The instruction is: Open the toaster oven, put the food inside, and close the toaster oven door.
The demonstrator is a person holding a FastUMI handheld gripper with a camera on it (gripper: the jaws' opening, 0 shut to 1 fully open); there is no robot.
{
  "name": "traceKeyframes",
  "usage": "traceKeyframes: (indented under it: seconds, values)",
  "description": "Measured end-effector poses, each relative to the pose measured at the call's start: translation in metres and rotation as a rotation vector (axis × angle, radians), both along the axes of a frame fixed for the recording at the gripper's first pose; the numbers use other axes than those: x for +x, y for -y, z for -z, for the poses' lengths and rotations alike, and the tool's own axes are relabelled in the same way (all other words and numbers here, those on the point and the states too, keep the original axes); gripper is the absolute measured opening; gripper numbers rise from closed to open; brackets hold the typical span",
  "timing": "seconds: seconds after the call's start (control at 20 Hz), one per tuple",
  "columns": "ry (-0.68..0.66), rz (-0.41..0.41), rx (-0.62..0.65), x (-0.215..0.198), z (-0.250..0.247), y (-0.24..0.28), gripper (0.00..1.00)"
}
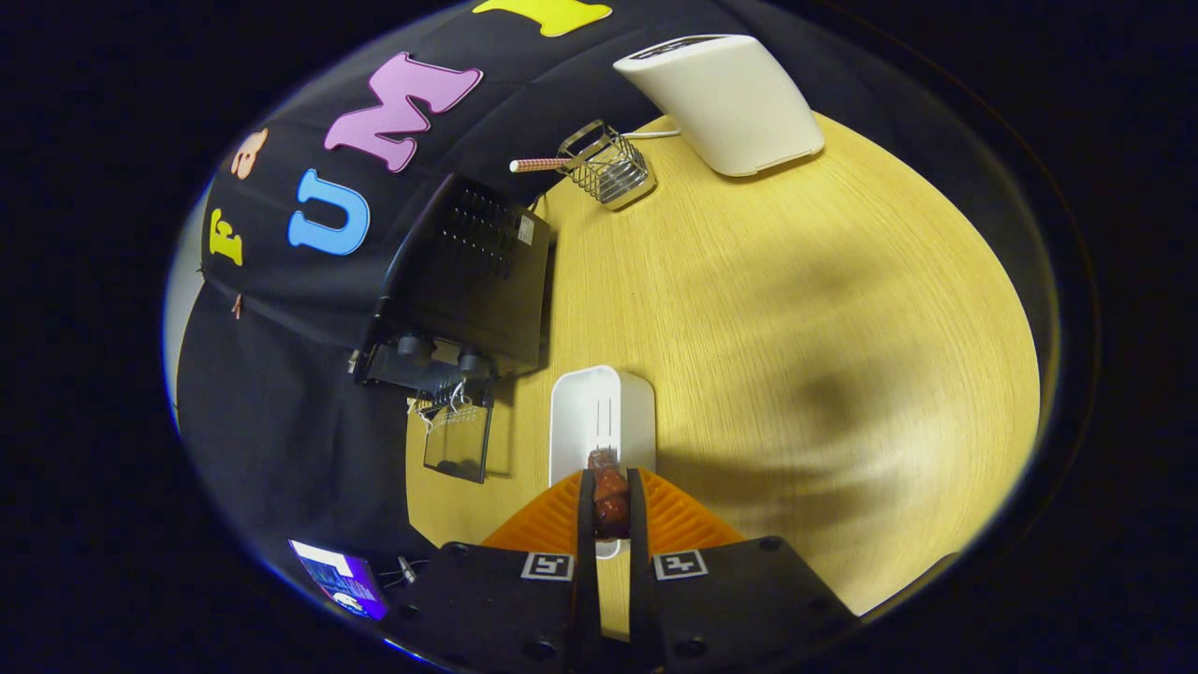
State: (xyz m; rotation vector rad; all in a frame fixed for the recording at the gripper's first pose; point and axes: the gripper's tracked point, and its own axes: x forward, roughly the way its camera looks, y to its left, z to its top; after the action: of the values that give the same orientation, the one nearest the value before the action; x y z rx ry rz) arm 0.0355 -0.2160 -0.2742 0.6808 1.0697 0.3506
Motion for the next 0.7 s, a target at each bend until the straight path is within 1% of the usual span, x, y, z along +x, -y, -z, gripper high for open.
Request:
traceKeyframes:
  seconds: [0.15, 0.5, 0.7]
  values:
    - [0.007, 0.018, -0.001, 0.001, -0.011, 0.004, 0.16]
    - [0.056, 0.026, -0.011, 0.001, -0.049, -0.007, 0.16]
    - [0.093, 0.097, -0.011, 0.002, -0.070, -0.016, 0.16]
